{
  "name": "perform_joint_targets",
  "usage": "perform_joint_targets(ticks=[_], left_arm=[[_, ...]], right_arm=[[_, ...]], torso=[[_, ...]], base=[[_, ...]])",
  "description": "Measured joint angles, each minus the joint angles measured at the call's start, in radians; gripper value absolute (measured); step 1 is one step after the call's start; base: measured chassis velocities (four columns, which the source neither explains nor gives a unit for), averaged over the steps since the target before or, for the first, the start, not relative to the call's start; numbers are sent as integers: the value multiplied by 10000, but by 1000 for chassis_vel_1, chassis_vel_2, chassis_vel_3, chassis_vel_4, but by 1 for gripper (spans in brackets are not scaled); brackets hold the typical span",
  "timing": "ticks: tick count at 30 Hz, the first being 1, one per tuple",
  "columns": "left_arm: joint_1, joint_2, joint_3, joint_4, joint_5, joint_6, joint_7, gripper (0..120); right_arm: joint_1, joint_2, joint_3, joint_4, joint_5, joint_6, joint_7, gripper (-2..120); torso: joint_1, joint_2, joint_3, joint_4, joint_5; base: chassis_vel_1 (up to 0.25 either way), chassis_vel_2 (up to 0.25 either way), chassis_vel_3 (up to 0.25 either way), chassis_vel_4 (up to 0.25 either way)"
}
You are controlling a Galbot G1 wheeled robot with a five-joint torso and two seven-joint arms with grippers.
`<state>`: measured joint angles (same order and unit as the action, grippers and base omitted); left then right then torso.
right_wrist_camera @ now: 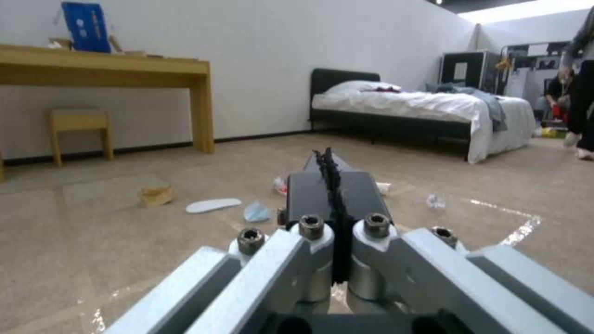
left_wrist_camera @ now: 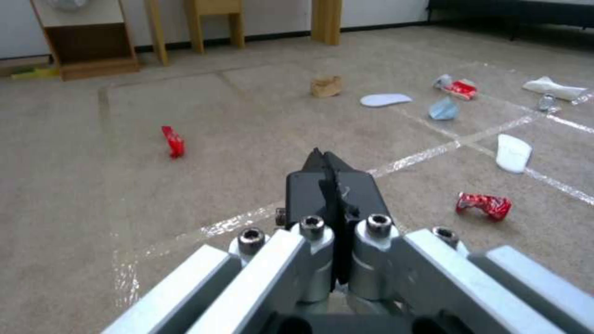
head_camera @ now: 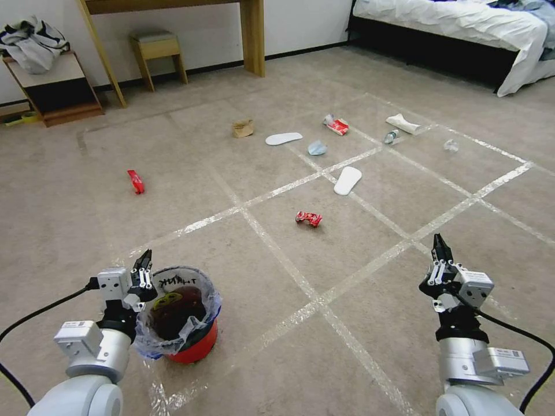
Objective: Pick up the trash bin and place the garbage on the floor into it.
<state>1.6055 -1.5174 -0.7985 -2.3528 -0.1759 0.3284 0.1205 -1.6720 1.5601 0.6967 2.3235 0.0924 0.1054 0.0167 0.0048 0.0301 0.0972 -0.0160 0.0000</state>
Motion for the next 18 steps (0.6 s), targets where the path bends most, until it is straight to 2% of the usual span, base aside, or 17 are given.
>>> perform_joint_targets(ticks=[1, 4, 5, 6, 8, 10, 11, 12, 14, 16, 17, 18], left_arm=[[-5, 0, -1, 14, 1, -6, -1, 4], [-33, 0, -2, 32, 4, -10, 1, 14], [-33, 0, -2, 32, 4, -10, 1, 14], [-50, -9, -2, 46, 6, -9, 1, 22], [-52, -12, -2, 53, 10, -10, 1, 25], [-52, -16, 0, 67, 16, -9, 3, 36], [-52, -16, 0, 67, 16, -9, 3, 36], [-57, -17, -2, 74, 18, -10, 4, 43], [-60, -17, -4, 77, 18, -9, 3, 45], [-74, -18, -15, 80, 17, -10, 4, 58], [-74, -18, -15, 80, 17, -10, 4, 58], [-76, -18, -17, 82, 15, -9, 5, 65]], right_arm=[[5, -9, 10, -26, 1, 66, -31, 0], [19, -28, 22, -73, 5, 140, -60, 10], [19, -28, 22, -73, 5, 140, -60, 10], [29, -42, 29, -96, 10, 201, -91, 17], [31, -46, 30, -103, 18, 220, -102, 20], [55, -68, 44, -122, 66, 281, -140, 33], [55, -68, 44, -122, 66, 281, -140, 33], [63, -82, 53, -137, 90, 307, -157, 39], [64, -89, 57, -141, 100, 317, -162, 40], [75, -129, 73, -146, 147, 341, -180, 54], [75, -129, 73, -146, 147, 341, -180, 54], [78, -149, 82, -147, 162, 343, -180, 61]], torso=[[0, 0, 0, 0, 0], [0, 0, 0, 0, 0], [0, 0, 0, 0, 0], [0, 0, 0, 0, 0], [0, 0, 0, 0, 0], [0, 0, 0, 0, 0], [0, 0, 0, 0, 0], [0, 0, 0, 0, 0], [0, 0, 0, 0, 0], [0, 0, 0, 0, 1], [0, 0, 0, 0, 1], [0, 0, 0, 0, 0]], base=[[0, 0, 0, 0], [0, 0, 0, 0], [0, 0, 0, 0], [0, 0, 0, 0], [0, 0, 0, 0], [0, 0, 0, 0], [0, 0, 0, 0], [0, 0, 0, 0], [0, 0, 0, 0], [0, 0, 0, 0], [0, 0, 0, 0], [0, 0, 0, 0]])
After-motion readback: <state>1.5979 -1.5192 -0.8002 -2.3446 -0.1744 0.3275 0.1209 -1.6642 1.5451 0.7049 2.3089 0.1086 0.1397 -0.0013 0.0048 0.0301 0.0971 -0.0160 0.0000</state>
